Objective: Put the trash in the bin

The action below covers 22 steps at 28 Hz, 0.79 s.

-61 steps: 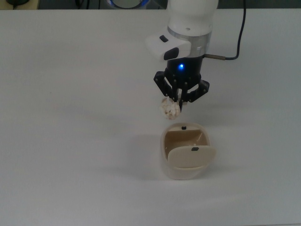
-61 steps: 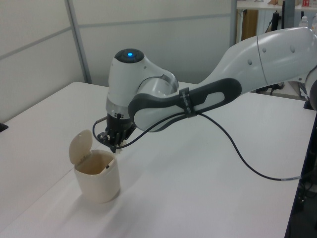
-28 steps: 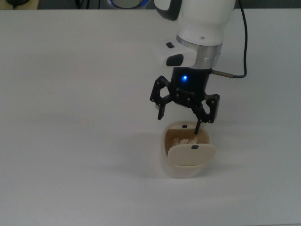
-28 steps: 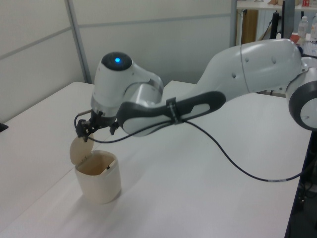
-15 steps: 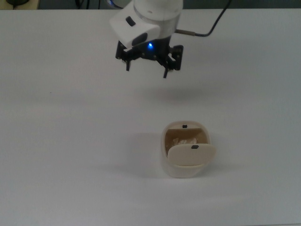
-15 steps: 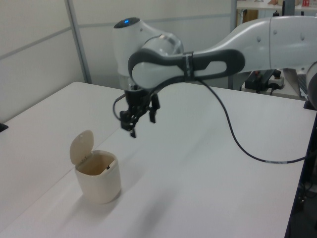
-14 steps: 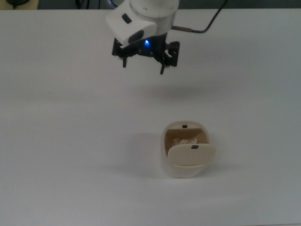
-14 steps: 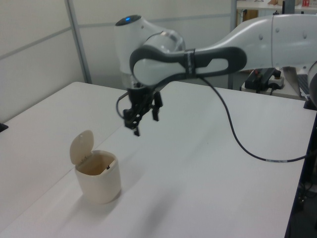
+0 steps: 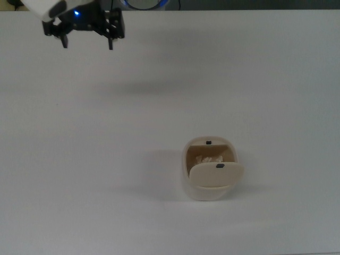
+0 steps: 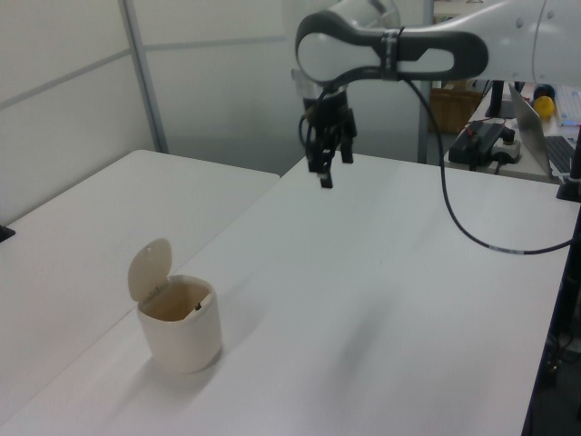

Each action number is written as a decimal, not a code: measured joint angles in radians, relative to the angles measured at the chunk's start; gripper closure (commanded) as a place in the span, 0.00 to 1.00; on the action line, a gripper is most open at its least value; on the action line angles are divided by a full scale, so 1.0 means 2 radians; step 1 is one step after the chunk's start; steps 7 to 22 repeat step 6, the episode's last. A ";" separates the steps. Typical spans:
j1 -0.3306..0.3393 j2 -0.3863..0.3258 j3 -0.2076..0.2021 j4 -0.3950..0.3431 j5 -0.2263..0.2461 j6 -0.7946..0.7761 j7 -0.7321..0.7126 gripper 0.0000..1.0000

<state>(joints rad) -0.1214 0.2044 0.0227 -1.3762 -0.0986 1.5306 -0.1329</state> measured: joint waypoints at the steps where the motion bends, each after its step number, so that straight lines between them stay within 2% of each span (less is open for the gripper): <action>1: -0.010 -0.006 -0.001 0.000 0.000 -0.003 -0.011 0.00; 6: -0.034 -0.025 -0.002 0.000 0.000 -0.020 -0.041 0.00; 22: -0.034 -0.025 -0.002 0.000 0.000 -0.020 -0.041 0.00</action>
